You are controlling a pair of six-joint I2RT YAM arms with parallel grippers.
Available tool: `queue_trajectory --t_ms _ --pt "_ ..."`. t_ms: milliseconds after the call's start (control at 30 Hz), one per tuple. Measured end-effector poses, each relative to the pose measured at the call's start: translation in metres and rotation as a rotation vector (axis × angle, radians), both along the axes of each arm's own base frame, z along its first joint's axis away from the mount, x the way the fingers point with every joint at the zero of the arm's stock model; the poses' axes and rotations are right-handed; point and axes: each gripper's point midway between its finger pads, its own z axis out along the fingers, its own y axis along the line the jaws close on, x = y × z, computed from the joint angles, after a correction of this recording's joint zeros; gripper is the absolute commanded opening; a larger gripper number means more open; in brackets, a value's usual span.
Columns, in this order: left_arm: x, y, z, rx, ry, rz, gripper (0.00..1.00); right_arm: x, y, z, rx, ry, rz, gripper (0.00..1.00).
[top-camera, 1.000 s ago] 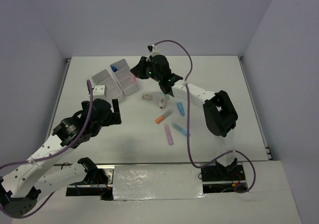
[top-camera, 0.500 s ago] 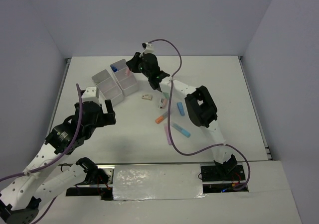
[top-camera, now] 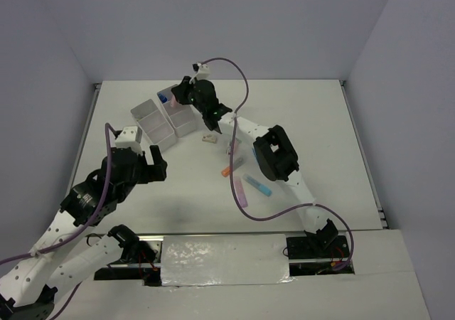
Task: Sort the stationery into containers
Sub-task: Place the stationery in the storage box.
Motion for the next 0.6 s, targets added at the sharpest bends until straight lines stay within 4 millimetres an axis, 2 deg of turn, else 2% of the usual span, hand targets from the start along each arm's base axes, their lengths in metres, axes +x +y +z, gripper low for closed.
queue_trajectory --t_ms 33,100,133,167,233,500,600 --pt "-0.001 0.000 0.001 -0.004 -0.003 -0.003 0.99 -0.001 0.001 0.000 -0.001 -0.001 0.001 0.20" --pt "-0.002 0.000 0.003 -0.011 -0.010 -0.006 0.99 -0.003 0.003 0.000 -0.002 -0.007 0.005 0.29" --pt "-0.002 0.000 0.004 -0.014 -0.014 -0.007 0.99 -0.004 0.004 -0.002 -0.003 -0.011 0.006 0.36" --pt "-0.002 0.000 0.004 -0.014 -0.015 -0.008 0.99 -0.005 0.005 -0.003 -0.003 -0.015 0.008 0.46" --pt "-0.003 0.000 0.006 -0.020 -0.023 -0.010 0.99 -0.007 0.004 -0.011 -0.015 -0.011 0.010 0.53" --pt "-0.004 0.000 0.007 -0.028 -0.033 -0.013 0.99 -0.013 0.001 -0.036 -0.056 0.007 0.019 0.64" --pt "-0.004 0.000 0.007 -0.028 -0.032 -0.012 0.99 -0.027 -0.011 -0.046 -0.087 0.030 0.023 0.71"
